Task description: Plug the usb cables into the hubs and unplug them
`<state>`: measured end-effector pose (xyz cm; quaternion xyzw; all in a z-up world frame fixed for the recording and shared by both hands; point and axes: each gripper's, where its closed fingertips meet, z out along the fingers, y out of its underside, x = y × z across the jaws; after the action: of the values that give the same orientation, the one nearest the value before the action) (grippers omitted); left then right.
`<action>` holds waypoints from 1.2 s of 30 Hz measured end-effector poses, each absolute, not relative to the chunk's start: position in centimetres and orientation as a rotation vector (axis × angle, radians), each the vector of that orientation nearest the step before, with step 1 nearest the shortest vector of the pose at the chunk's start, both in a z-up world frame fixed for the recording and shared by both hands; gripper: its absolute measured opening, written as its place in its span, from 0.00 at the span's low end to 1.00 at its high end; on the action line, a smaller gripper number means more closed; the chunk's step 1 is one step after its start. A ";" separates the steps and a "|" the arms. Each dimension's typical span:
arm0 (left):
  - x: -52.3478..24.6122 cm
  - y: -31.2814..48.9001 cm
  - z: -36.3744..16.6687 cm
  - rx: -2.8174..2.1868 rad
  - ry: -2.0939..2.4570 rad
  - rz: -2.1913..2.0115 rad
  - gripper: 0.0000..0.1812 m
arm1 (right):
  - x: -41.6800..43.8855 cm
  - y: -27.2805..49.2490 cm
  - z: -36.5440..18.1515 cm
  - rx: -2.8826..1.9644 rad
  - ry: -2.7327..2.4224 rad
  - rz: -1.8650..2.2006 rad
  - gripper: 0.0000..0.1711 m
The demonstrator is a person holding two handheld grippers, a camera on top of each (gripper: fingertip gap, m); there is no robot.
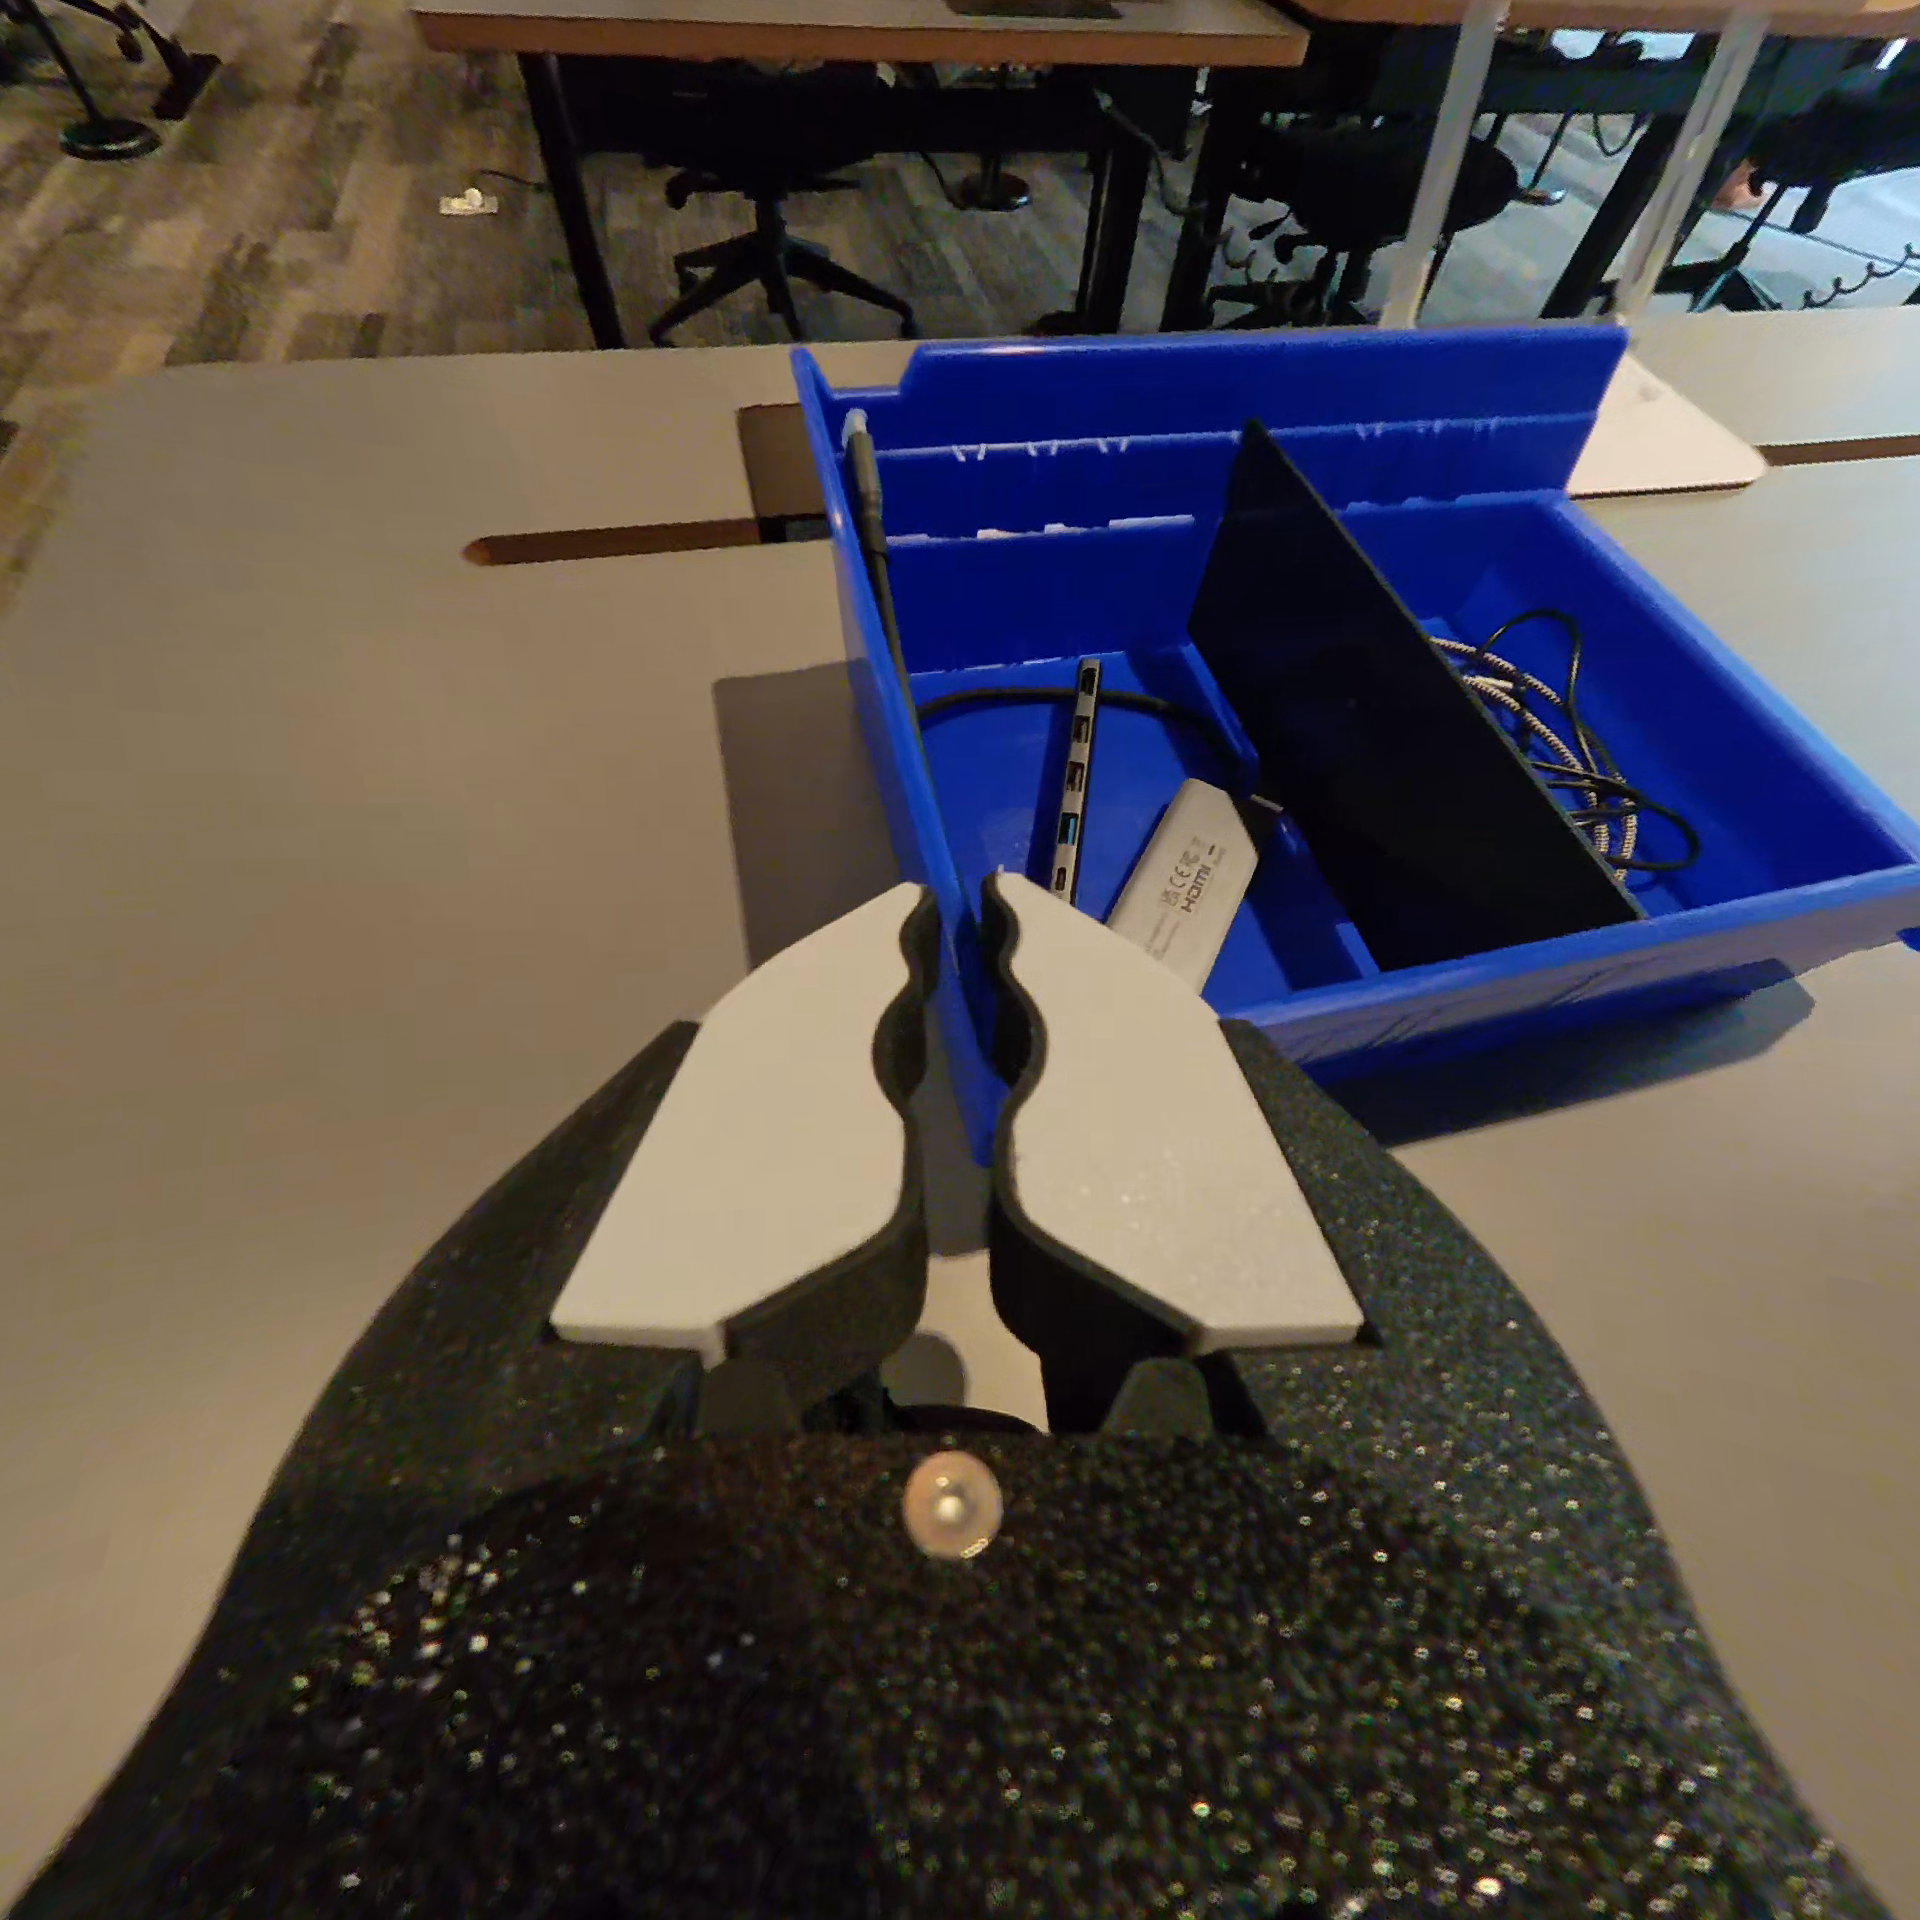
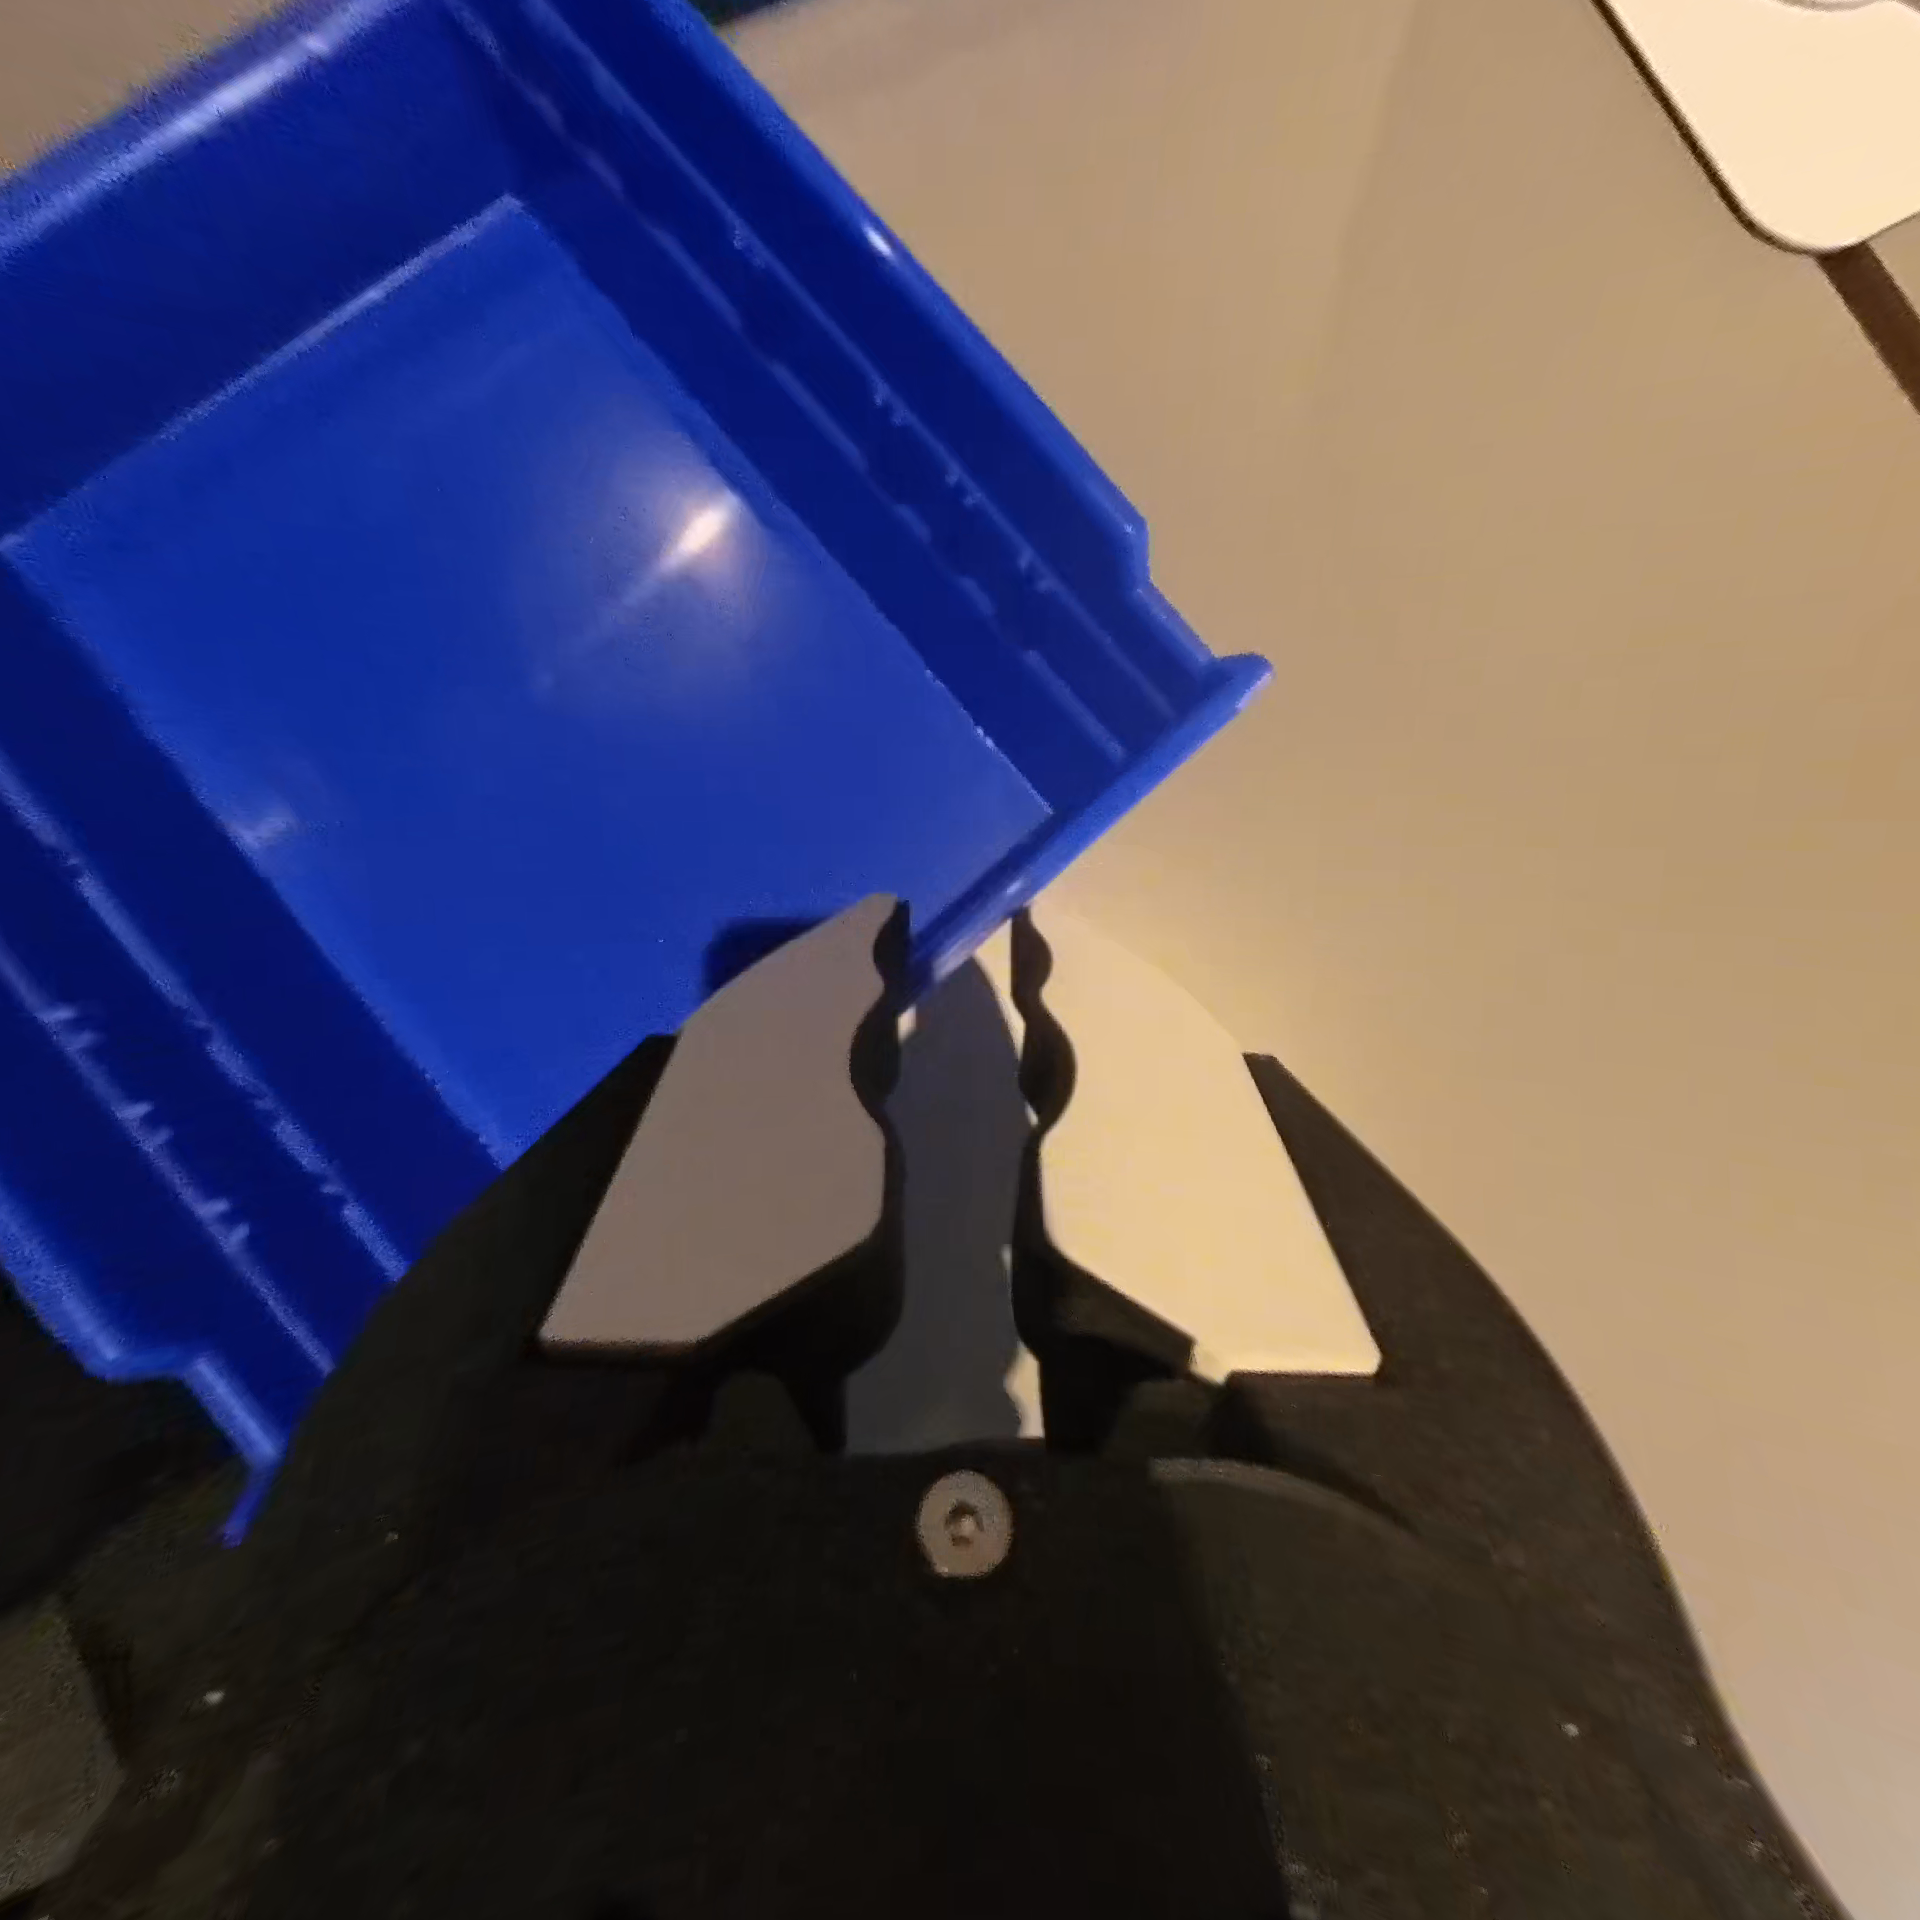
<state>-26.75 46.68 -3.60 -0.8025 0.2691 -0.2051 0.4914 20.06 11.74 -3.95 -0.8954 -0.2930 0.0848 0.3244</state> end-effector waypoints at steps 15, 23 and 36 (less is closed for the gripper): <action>-29.7 47.1 1.0 -1.640 0.593 -0.007 0.03 | 30.9 14.9 -4.0 -2.445 -0.969 -0.154 0.08; -15.3 38.4 1.8 -1.490 0.988 -0.357 0.15 | 33.6 16.2 -3.7 -2.439 -0.930 -0.290 0.09; -6.4 33.6 -4.0 -1.509 1.453 -0.172 0.14 | 33.8 15.6 1.3 -2.116 -0.649 -0.368 0.08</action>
<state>-6.40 33.58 -4.01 -0.6231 0.6001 -0.0708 0.4967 33.76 15.61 1.30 -0.8497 -0.2604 -0.1478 0.4340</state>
